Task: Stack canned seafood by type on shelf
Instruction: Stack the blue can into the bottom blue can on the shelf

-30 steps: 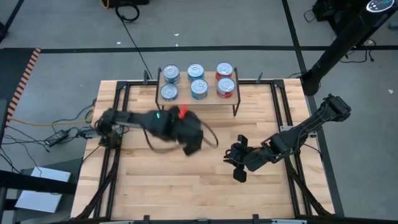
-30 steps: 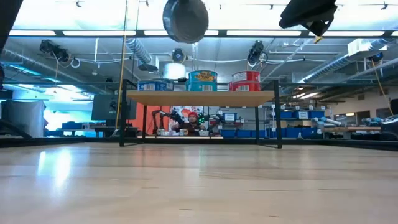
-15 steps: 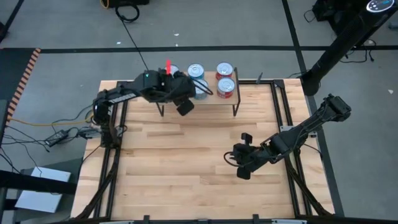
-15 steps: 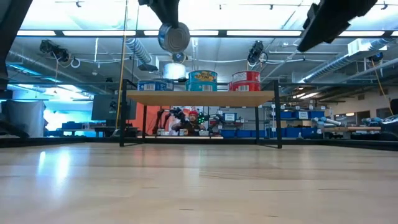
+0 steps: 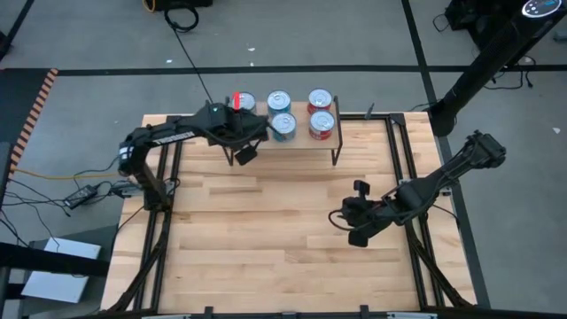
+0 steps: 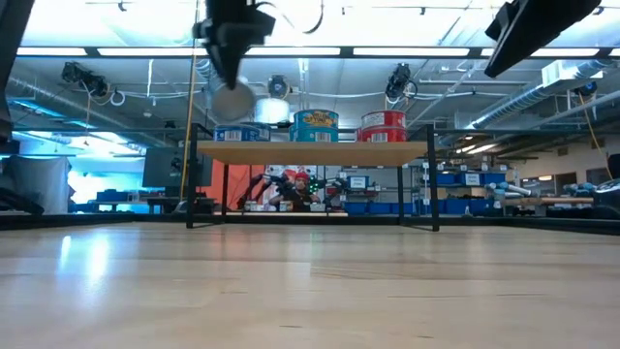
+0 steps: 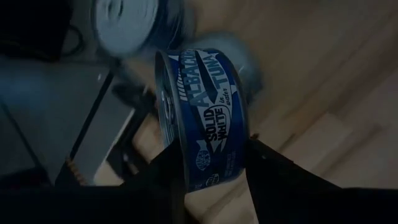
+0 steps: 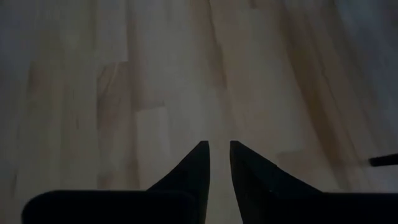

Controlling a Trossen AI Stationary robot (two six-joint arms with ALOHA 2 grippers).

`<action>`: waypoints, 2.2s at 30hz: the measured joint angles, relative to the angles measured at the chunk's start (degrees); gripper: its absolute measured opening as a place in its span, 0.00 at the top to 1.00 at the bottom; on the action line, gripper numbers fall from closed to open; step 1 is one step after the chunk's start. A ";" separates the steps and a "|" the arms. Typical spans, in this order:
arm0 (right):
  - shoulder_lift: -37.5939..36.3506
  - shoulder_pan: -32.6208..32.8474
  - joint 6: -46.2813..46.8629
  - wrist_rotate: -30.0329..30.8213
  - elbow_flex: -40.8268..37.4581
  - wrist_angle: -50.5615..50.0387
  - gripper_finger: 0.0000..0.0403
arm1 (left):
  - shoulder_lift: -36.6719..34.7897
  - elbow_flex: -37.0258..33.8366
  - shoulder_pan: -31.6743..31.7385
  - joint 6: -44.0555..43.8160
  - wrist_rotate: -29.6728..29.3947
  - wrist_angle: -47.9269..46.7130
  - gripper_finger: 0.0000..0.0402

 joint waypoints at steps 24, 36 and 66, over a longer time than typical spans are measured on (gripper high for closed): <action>-1.70 -5.41 -2.84 1.63 -0.04 1.66 0.81 | 0.43 -7.16 -0.55 4.45 -3.37 1.74 0.67; -1.70 -6.48 -4.35 1.69 -0.04 1.81 0.81 | 1.13 0.59 -3.13 9.72 -1.18 15.43 0.67; -1.68 -6.59 -4.94 1.84 -0.06 2.74 0.81 | 5.51 5.56 -1.54 4.73 -1.54 4.04 0.67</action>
